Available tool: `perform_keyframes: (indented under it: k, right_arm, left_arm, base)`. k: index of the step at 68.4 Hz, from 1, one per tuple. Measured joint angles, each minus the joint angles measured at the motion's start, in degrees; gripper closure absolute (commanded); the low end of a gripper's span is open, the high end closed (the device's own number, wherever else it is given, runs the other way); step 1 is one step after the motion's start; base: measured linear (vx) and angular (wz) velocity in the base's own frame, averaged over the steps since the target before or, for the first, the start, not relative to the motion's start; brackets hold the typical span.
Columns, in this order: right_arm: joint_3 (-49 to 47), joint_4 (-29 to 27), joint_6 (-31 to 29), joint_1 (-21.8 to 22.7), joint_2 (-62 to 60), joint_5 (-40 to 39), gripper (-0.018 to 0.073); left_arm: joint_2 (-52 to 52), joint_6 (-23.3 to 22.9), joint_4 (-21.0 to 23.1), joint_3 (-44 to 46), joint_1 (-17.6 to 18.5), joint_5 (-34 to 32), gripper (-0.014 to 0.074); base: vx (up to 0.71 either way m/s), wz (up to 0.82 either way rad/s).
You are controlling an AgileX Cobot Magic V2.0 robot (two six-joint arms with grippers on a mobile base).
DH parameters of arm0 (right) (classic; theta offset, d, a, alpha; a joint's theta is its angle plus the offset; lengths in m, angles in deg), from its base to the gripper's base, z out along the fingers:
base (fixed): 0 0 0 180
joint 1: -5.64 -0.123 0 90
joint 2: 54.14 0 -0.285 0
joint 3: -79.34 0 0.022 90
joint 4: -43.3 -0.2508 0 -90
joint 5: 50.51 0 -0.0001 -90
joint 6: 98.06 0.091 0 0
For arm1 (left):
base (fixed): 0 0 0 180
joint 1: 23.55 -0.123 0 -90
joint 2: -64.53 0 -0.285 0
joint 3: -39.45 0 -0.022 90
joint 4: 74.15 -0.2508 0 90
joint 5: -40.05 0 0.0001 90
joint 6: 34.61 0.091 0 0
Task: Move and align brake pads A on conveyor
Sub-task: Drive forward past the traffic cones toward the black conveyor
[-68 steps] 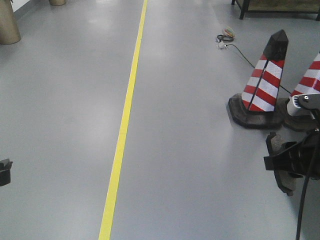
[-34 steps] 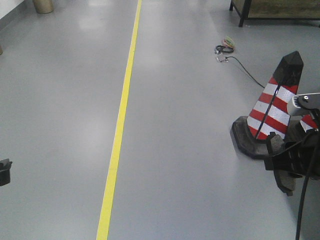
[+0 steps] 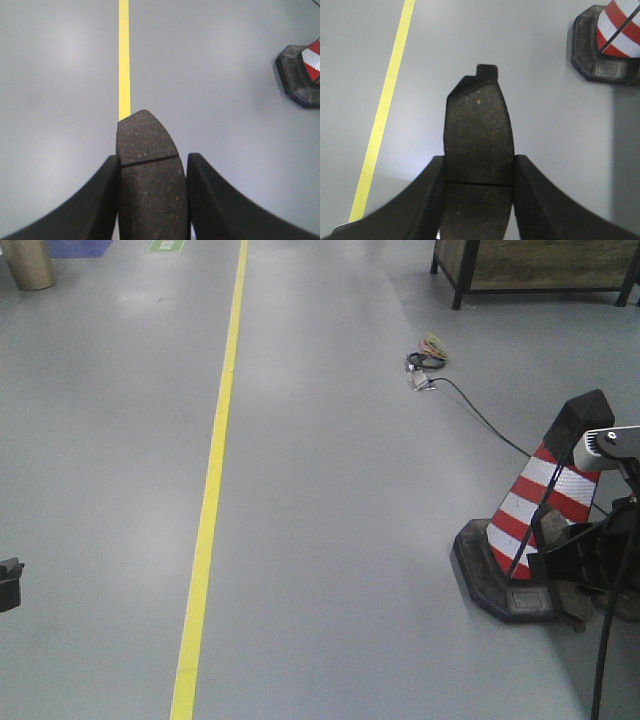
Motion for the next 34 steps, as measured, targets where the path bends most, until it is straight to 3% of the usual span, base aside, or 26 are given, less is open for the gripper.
perform_keyframes:
  k: [17,34]
  right_arm:
    - [0.0,-0.1,0.0,0.0,0.0,0.0,0.0569]
    - [0.0,-0.1,0.0,0.0,0.0,0.0,0.0569]
  left_arm:
    - [0.0,0.0,0.0,0.0,0.0,0.0,0.0419]
    - [0.0,0.0,0.0,0.0,0.0,0.0,0.0419]
  base:
    - [0.53,-0.23]
    - [0.47,-0.47]
